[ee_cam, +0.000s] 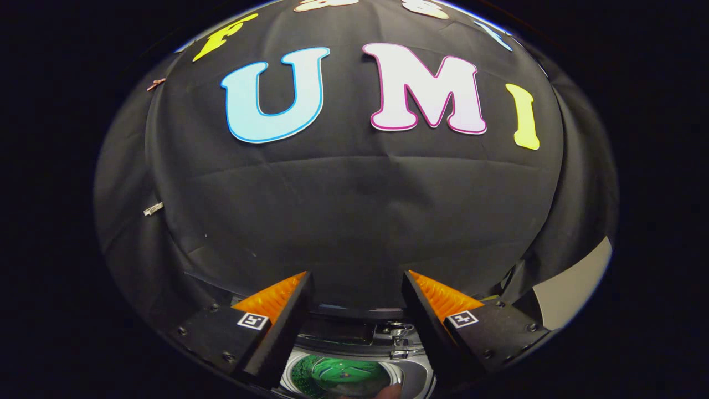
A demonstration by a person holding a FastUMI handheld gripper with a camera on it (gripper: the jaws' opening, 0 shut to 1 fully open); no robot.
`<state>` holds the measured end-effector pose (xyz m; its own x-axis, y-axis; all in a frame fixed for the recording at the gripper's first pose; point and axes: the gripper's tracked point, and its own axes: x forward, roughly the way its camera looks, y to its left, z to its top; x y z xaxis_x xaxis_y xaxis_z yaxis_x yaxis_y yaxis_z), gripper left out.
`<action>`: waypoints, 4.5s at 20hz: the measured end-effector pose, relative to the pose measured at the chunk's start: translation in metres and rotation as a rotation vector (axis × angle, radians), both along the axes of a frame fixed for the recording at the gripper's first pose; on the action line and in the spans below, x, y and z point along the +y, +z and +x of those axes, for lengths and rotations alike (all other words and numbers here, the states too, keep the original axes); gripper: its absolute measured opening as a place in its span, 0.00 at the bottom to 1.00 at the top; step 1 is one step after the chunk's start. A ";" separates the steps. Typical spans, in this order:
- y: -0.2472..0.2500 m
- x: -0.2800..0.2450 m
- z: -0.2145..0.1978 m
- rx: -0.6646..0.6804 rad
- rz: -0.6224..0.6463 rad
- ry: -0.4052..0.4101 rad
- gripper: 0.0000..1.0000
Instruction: Put the clothes into the washing machine and then close the washing machine lid.
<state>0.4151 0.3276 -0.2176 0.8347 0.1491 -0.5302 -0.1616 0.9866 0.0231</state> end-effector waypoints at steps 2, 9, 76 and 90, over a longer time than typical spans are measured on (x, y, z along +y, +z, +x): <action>0.000 0.000 -0.003 0.000 -0.001 0.005 1.00; 0.002 -0.003 -0.031 -0.037 0.000 0.026 1.00; 0.082 -0.072 -0.296 -0.419 0.049 0.081 0.99; 0.148 -0.154 -0.326 -0.465 0.050 -0.020 0.99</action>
